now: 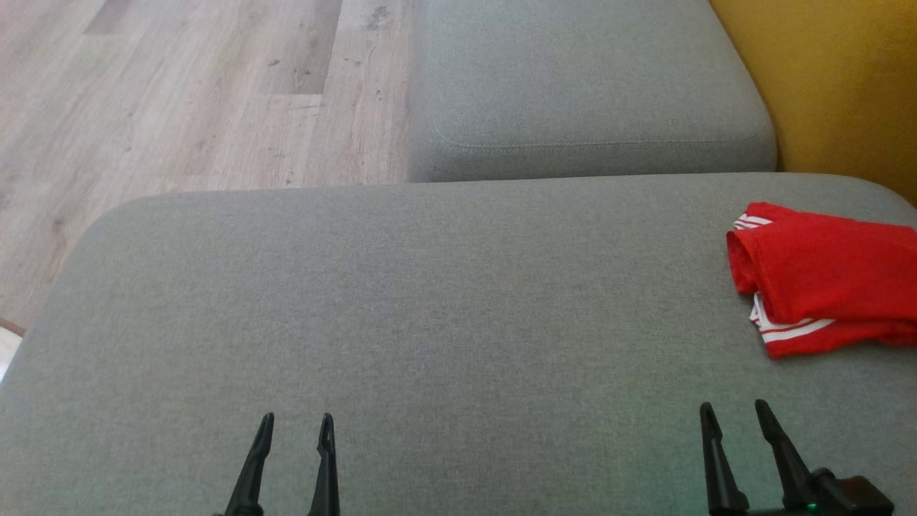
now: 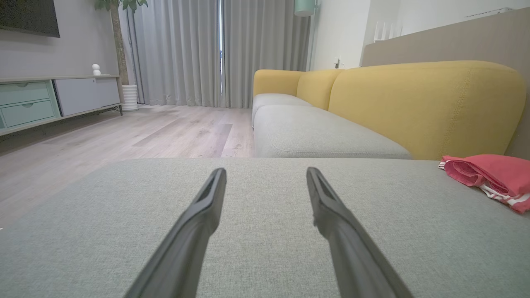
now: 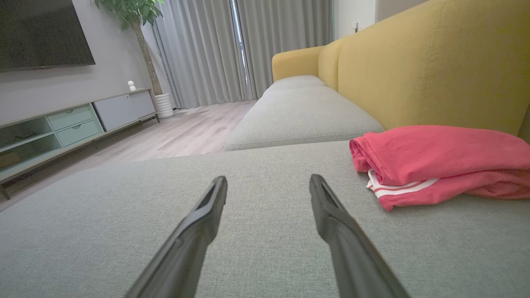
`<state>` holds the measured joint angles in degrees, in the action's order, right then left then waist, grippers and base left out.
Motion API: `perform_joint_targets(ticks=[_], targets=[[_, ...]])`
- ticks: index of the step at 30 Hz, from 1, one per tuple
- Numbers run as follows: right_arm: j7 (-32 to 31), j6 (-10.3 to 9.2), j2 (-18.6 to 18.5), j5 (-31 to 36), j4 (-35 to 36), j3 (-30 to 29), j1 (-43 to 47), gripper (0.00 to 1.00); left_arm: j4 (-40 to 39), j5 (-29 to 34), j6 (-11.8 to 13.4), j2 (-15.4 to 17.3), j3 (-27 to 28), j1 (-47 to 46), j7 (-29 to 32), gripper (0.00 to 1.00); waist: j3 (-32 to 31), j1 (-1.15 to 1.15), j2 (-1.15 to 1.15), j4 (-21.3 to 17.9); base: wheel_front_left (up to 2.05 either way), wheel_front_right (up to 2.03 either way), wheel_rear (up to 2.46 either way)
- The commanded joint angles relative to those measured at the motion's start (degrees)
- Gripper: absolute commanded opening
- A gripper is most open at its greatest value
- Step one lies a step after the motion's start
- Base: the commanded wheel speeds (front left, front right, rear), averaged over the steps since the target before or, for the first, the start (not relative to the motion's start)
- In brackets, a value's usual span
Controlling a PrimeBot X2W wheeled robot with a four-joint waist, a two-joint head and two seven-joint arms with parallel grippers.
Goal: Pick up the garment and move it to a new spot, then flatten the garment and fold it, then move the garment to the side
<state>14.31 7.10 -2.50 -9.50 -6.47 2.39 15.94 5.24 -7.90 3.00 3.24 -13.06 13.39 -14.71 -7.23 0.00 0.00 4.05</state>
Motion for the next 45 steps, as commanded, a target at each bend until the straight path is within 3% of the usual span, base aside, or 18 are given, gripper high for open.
perform_joint_targets(ticks=[1, 5, 6, 10, 45], targets=[[0.68, 0.39, -0.40, 0.39, 2.07, 1.05, -1.78, 1.00, -1.64, 0.63, 0.05, -0.36, 1.96, -1.70, -0.29, 1.00, -0.05, 0.00, 0.00, -0.03, 0.00, 0.00, 0.00], [0.69, 0.39, -0.39, 0.12, 2.08, 0.94, -1.47, 1.00, -1.34, 1.01, 0.04, -0.36, 1.97, -1.60, -0.29, 1.00, -0.34, 0.00, 0.00, -0.09, 0.00, 0.00, 0.00], [-0.01, 0.00, 0.00, -0.01, -0.18, -0.13, 0.01, 0.00, 0.45, 0.79, 0.00, -0.01, 0.00, 0.03, 0.00, 0.00, -0.35, 0.00, 0.00, -0.10, 0.00, 0.00, 0.00], [-0.09, -0.02, 0.01, -0.45, -3.36, 0.03, 0.27, 0.00, 3.54, 0.32, -0.04, -0.02, -0.07, 0.68, 0.04, 0.00, -0.32, 0.00, 0.00, -0.14, 0.00, 0.00, 0.00], [-4.73, 0.09, -1.05, -24.02, -4.46, -1.14, -5.80, 0.00, 5.12, -24.21, -2.90, 1.10, 3.67, -4.88, 4.53, 0.00, 1.79, 0.00, 0.00, -1.21, 0.00, 0.00, 0.00]])
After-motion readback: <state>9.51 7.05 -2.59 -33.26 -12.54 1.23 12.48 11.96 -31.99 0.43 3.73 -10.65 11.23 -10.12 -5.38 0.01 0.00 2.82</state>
